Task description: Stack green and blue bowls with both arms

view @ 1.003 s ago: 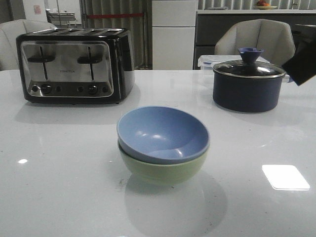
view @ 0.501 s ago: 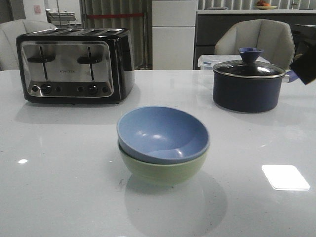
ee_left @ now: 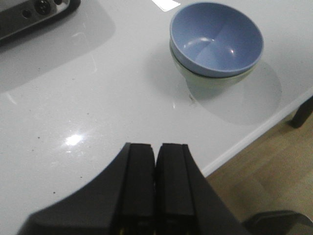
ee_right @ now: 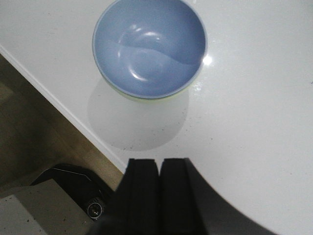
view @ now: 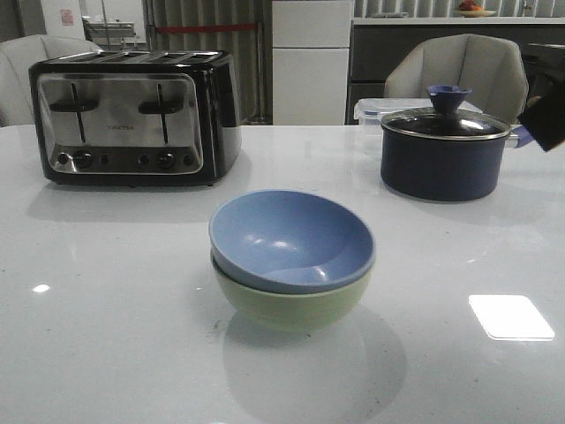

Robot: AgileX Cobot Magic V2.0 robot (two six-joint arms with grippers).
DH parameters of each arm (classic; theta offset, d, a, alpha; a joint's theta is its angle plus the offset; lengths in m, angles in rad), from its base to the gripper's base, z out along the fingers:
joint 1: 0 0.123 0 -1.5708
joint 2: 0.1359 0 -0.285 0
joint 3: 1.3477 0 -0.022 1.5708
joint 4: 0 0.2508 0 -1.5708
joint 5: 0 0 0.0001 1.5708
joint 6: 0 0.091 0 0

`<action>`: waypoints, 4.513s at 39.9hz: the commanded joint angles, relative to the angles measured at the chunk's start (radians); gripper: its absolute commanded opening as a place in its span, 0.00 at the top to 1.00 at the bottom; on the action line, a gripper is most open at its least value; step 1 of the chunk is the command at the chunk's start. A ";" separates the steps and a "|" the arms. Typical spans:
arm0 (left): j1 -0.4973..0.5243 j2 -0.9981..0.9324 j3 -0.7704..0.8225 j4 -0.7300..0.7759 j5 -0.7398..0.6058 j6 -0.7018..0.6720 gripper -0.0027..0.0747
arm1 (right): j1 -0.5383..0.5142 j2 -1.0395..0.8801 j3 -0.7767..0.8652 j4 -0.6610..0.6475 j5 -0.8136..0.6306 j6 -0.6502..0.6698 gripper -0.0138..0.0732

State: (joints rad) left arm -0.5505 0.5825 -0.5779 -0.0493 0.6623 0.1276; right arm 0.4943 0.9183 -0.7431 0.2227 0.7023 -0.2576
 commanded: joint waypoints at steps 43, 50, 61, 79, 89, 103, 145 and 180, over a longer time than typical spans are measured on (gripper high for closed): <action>0.543 -0.605 0.588 -0.094 -0.662 -0.011 0.84 | -0.001 -0.013 -0.026 0.004 -0.053 -0.009 0.78; 0.526 -0.605 0.588 -0.045 -0.662 -0.065 0.84 | -0.001 -0.013 -0.026 0.004 -0.053 -0.009 0.78; 0.508 -0.605 0.588 -0.017 -0.688 -0.078 0.84 | -0.001 -0.013 -0.026 0.004 -0.053 -0.009 0.78; 0.508 -0.605 0.588 -0.019 -0.688 -0.078 0.84 | -0.001 -0.013 -0.026 0.004 -0.053 -0.009 0.78; 0.508 -0.605 0.588 -0.019 -0.688 -0.078 0.84 | -0.001 -0.013 -0.026 0.004 -0.053 -0.009 0.78; 0.510 -0.605 0.588 -0.019 -0.688 -0.078 0.84 | -0.259 -0.281 0.110 0.001 -0.244 -0.009 0.78; 0.510 -0.604 0.588 -0.019 -0.688 -0.078 0.84 | -0.500 -0.949 0.767 -0.101 -0.728 0.146 0.78; 0.510 -0.604 0.588 -0.019 -0.688 -0.078 0.84 | -0.500 -0.949 0.767 -0.250 -0.769 0.301 0.78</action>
State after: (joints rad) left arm -0.0354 -0.0020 0.0000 -0.0674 0.0650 0.0589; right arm -0.0008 -0.0101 0.0290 -0.0149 0.0134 0.0456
